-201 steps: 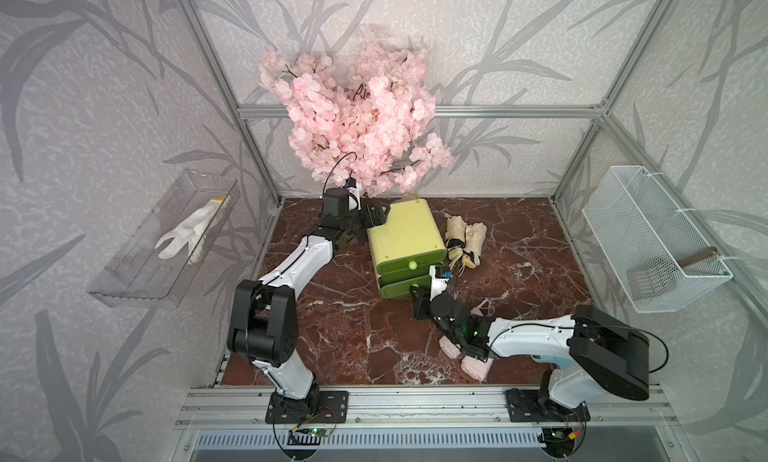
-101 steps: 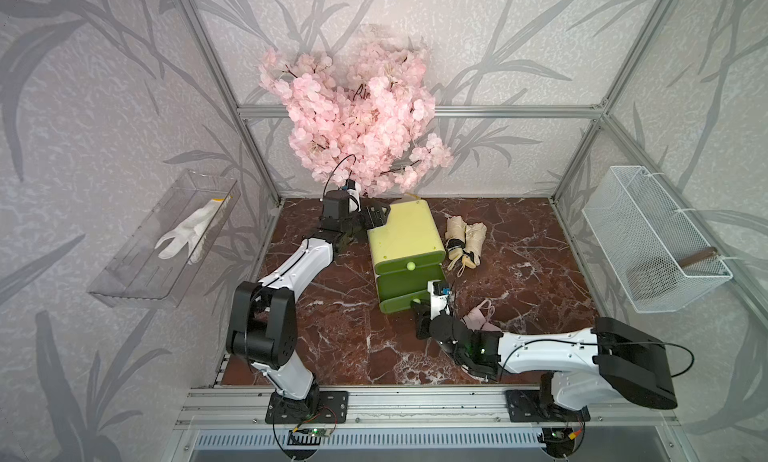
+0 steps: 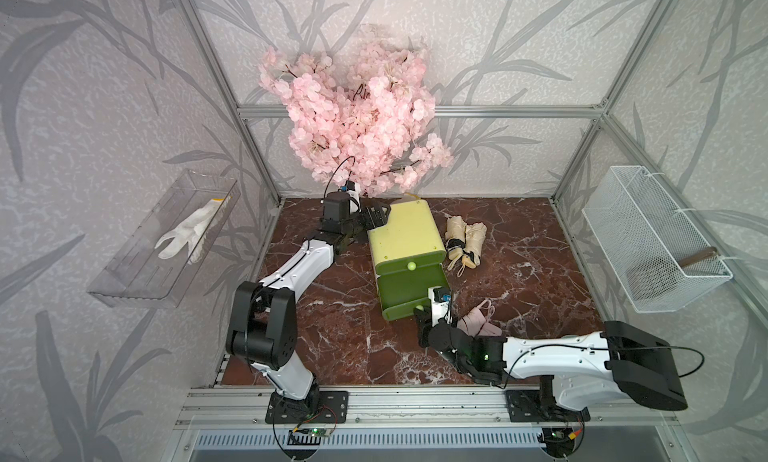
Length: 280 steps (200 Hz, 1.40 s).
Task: Place the umbrella in the drawer by color
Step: Open the drawer in the storage box.
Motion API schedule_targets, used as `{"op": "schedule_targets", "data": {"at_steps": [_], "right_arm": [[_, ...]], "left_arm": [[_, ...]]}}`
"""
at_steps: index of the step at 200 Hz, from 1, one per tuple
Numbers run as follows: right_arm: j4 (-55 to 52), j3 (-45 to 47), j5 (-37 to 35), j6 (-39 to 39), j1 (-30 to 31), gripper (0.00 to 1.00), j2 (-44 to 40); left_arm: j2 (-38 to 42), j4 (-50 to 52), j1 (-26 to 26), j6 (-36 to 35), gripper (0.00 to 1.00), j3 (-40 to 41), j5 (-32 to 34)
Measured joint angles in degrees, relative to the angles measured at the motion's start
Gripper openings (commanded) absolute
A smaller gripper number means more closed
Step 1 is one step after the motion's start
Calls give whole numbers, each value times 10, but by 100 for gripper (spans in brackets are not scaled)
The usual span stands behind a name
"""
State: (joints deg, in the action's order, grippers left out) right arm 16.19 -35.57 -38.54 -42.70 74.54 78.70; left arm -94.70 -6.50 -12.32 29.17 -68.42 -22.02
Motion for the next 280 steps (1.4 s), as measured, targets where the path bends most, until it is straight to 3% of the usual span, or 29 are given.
{"op": "schedule_targets", "data": {"at_steps": [184,280], "right_arm": [[-58,-8,41,23,0,5,-2],[-124,-8,42,23,0,8,-79]], "left_arm": [[9,24,-12,19,98,-1,28],[12,60,-29,8,98,-20,61]]}}
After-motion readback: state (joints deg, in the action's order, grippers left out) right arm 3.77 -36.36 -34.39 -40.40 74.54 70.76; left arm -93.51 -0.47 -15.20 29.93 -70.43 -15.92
